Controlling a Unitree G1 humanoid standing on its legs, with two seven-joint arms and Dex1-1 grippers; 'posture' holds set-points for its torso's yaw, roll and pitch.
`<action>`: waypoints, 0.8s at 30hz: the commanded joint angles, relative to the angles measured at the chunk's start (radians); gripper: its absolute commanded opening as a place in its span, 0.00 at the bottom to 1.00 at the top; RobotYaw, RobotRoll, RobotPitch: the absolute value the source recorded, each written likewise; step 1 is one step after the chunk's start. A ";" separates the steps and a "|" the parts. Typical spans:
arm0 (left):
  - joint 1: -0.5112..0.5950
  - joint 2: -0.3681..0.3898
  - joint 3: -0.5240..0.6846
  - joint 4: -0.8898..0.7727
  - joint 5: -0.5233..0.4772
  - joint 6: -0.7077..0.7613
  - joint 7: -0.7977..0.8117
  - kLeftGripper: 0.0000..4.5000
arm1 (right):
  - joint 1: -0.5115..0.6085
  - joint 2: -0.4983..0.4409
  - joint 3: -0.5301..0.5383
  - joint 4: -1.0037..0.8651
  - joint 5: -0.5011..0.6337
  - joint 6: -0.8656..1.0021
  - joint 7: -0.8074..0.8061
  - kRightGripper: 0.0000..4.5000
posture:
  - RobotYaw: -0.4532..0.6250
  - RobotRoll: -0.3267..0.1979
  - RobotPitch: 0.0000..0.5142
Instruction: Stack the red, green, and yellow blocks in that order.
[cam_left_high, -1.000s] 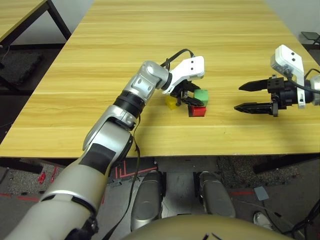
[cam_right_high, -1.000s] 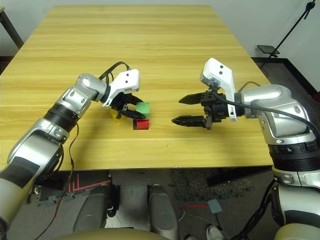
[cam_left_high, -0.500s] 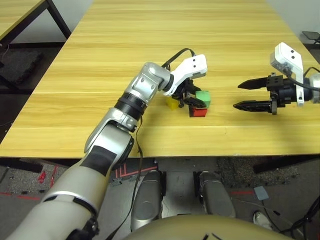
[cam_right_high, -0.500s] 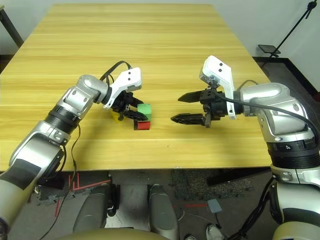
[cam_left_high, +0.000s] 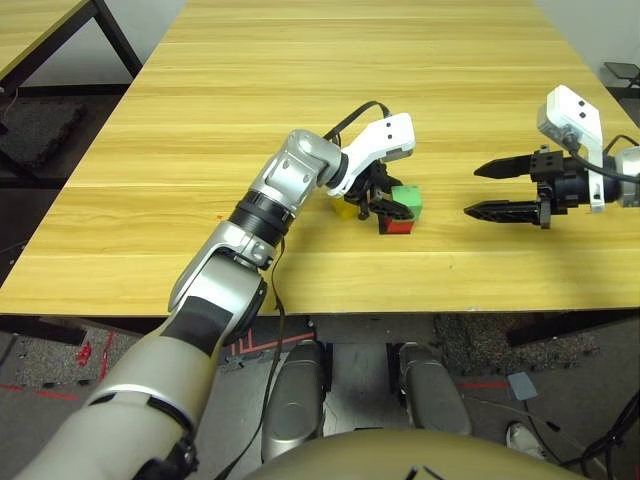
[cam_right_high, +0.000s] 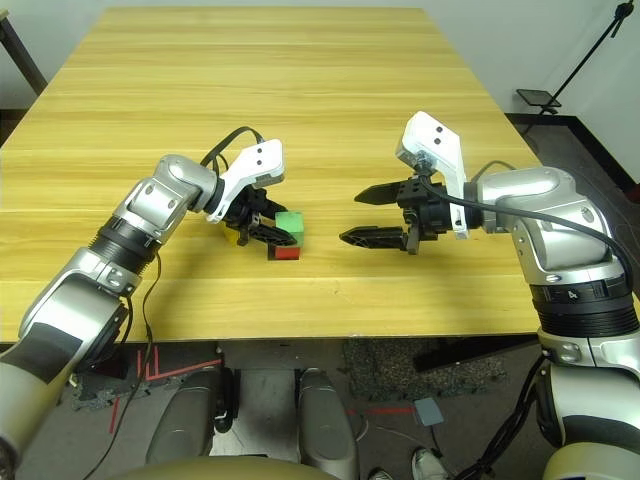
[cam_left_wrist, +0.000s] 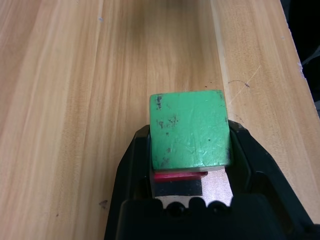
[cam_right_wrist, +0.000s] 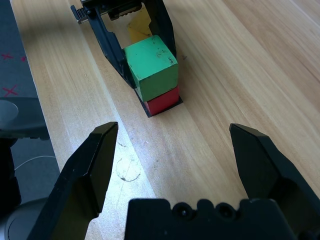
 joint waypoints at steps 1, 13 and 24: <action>0.014 -0.001 0.007 -0.004 -0.002 -0.014 0.007 0.46 | -0.003 0.003 0.006 -0.013 0.019 0.008 -0.002 1.00 | 0.46 0.36 0.20; 0.078 0.029 0.037 -0.201 -0.032 0.082 0.038 0.99 | -0.017 0.006 0.009 0.001 0.012 0.008 -0.005 1.00 | 0.48 0.37 0.18; 0.308 0.248 0.194 -0.687 -0.080 0.422 0.255 1.00 | -0.027 0.021 0.017 0.015 0.010 -0.001 -0.001 1.00 | 0.52 0.36 0.16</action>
